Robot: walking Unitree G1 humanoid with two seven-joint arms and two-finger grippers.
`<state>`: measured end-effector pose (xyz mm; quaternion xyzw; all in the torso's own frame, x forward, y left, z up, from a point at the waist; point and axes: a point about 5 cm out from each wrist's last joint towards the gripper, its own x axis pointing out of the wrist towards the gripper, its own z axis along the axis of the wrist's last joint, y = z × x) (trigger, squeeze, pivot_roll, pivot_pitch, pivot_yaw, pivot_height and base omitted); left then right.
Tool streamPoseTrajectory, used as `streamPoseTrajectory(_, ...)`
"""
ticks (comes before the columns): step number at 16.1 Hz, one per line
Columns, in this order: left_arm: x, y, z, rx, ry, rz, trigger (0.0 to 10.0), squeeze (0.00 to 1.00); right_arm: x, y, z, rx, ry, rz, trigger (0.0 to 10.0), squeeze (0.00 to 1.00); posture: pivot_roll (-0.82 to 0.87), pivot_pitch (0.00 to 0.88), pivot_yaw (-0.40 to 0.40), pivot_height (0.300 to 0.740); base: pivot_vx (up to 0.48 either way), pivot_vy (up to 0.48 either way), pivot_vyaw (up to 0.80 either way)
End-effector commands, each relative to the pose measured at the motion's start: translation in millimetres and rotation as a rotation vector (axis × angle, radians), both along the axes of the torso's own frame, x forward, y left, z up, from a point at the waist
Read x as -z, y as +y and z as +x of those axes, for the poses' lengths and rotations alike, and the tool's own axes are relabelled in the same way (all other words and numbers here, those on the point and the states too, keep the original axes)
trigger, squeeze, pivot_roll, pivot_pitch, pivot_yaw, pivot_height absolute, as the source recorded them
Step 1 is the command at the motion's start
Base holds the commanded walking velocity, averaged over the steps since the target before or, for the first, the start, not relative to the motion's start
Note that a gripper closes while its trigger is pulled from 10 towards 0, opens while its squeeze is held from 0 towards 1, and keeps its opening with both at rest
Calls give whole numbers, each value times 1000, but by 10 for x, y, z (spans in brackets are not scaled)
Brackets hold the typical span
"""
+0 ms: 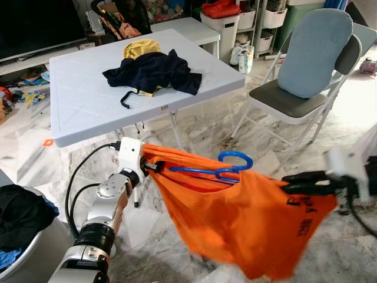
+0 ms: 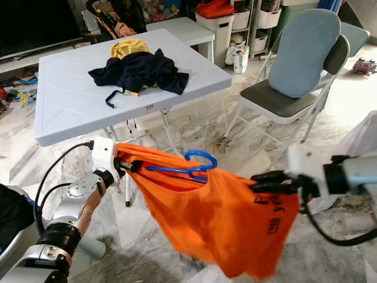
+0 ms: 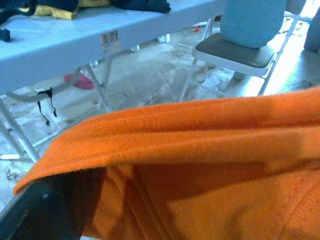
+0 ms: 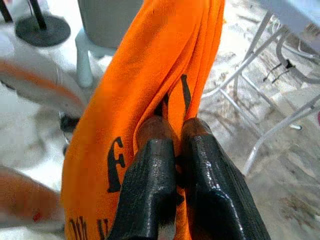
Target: Hang hanger
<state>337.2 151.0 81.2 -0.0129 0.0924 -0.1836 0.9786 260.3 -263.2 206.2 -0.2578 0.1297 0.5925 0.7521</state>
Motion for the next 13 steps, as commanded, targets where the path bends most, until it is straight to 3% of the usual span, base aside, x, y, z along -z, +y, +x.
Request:
streamPoseTrajectory(1,46,205,-23,-62,41,-3,10000,0,-257,-8,-24,-43,-35,45,10000,0,-162,0,99,740,0,0,0)
streamPoseTrajectory(3,29,195,-15,-56,35,-2,10000,0,-87,-69,-26,-31,-15,-97,10000,0,-162,0,96,740,0,0,0)
streamPoseTrajectory(4,3,193,3,-59,30,4,10000,0,71,-73,60,15,-67,-201,10000,0,-160,0,94,740,0,0,0)
streamPoseTrajectory(7,-59,178,34,-61,19,19,10000,0,183,37,369,151,-284,-295,10000,0,-149,0,91,740,0,0,0)
streamPoseTrajectory(9,-58,190,32,-64,20,34,10000,0,151,86,418,174,-309,-245,10000,0,-144,0,88,740,0,0,0)
streamPoseTrajectory(11,-42,221,20,-71,27,41,10000,0,118,8,466,207,-344,-273,10000,0,-145,0,87,740,0,0,0)
streamPoseTrajectory(13,-13,291,0,-89,39,52,10000,0,63,-159,387,186,-323,-273,10000,0,-143,0,86,740,0,0,0)
